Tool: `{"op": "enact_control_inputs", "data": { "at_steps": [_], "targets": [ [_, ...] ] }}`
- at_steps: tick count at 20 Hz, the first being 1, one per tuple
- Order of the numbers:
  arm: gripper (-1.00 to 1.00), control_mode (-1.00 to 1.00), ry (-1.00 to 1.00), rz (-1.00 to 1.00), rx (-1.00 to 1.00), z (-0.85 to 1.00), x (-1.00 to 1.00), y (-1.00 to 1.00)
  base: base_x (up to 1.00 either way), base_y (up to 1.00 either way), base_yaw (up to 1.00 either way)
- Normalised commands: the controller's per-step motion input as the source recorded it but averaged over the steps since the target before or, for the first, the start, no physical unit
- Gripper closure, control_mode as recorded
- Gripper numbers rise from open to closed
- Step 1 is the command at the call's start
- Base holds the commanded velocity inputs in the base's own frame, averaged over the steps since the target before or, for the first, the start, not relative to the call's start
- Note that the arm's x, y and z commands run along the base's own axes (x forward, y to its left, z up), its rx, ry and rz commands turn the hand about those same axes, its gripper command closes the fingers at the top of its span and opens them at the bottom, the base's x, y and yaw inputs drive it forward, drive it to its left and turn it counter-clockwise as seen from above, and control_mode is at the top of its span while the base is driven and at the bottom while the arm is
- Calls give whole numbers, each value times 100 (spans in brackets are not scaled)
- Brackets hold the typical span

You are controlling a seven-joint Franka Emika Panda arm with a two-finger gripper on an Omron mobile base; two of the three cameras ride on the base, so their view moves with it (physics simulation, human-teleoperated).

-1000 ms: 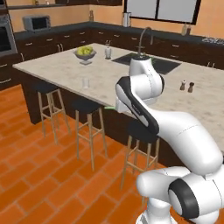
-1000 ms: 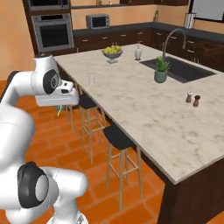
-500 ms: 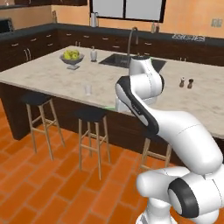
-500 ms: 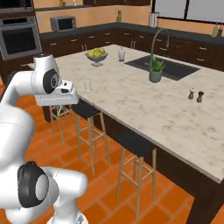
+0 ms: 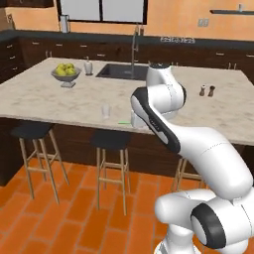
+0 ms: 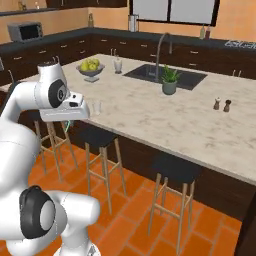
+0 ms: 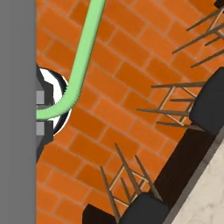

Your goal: Take a straw from the drawer in front and place it inside the glass cup on the dining counter.

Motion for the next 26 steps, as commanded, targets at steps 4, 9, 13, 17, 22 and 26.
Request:
{"op": "enact_control_inputs", "data": {
  "at_steps": [4, 9, 13, 17, 22, 26],
  "targets": [
    [100, 100, 0, 0, 0, 0, 0, 0, 32, 100, -45],
    [100, 100, 0, 0, 0, 0, 0, 0, 33, 97, -46],
    [100, 100, 0, 0, 0, 0, 0, 0, 35, 62, -44],
    [100, 100, 0, 0, 0, 0, 0, 0, 47, 53, -42],
    [100, 100, 0, 0, 0, 0, 0, 0, 57, 62, -32],
    [100, 100, 0, 0, 0, 0, 0, 0, 66, 65, -13]
  ]
}}
